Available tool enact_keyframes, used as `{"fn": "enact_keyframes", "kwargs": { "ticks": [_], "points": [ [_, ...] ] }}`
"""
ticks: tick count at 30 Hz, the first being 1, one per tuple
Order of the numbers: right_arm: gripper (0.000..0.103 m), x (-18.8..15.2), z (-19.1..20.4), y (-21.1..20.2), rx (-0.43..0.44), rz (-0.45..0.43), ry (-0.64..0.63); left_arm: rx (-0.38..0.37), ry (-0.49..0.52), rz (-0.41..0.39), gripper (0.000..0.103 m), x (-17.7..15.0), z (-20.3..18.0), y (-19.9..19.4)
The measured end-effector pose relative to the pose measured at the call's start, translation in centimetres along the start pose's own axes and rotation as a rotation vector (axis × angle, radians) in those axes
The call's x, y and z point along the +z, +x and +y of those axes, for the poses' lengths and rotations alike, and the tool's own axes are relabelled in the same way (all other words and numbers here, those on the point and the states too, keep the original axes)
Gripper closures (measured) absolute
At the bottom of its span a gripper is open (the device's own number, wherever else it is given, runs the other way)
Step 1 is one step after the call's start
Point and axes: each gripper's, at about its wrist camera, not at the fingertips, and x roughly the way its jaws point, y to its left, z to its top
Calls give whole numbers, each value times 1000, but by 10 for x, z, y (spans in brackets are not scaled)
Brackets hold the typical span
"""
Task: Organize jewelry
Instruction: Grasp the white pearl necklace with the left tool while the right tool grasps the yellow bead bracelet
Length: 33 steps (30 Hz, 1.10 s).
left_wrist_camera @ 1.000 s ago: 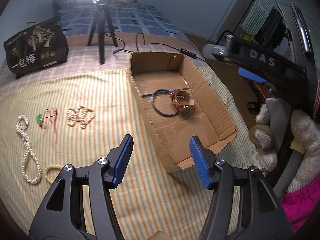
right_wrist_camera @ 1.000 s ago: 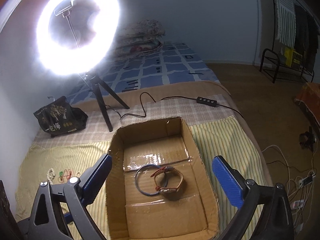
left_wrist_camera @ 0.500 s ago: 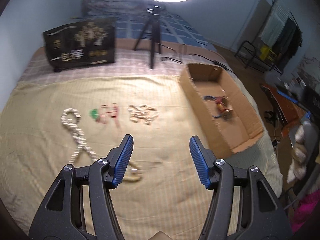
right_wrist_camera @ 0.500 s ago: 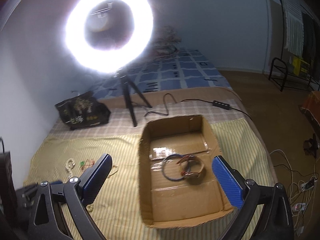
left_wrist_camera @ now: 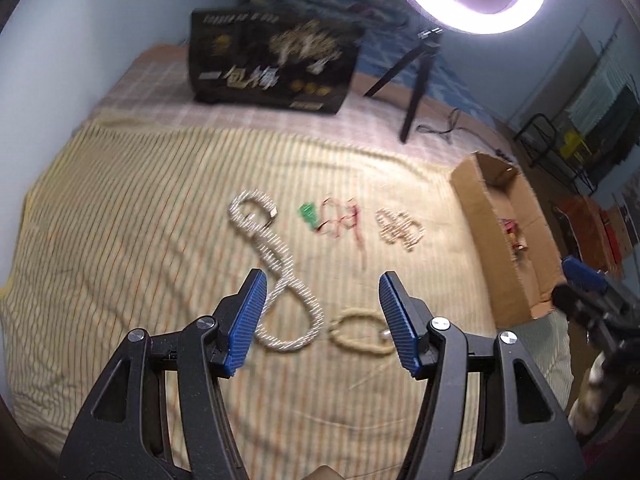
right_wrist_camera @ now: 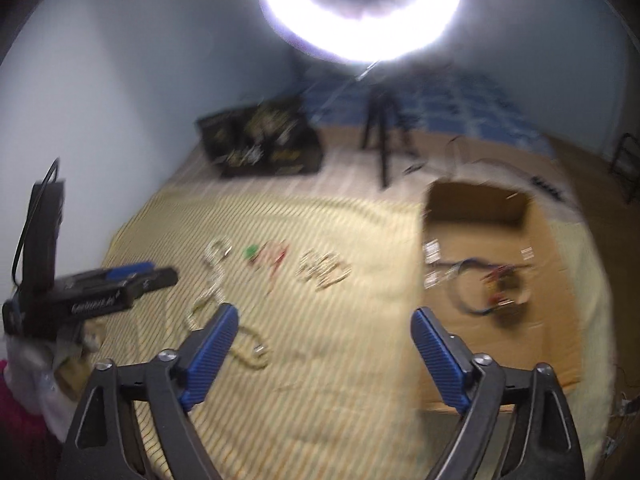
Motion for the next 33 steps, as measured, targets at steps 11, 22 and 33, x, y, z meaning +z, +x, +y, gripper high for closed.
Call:
{"fn": "enact_keyframes", "kwargs": {
  "ticks": [11, 22, 33],
  "points": [
    [48, -16, 33, 90, 157, 227, -16, -1, -82, 153, 59, -14, 34, 38],
    [71, -15, 59, 137, 164, 319, -102, 40, -98, 218, 70, -15, 49, 70],
    [74, -19, 65, 163, 107, 342, -156, 88, -45, 213, 71, -14, 40, 89]
  ]
}}
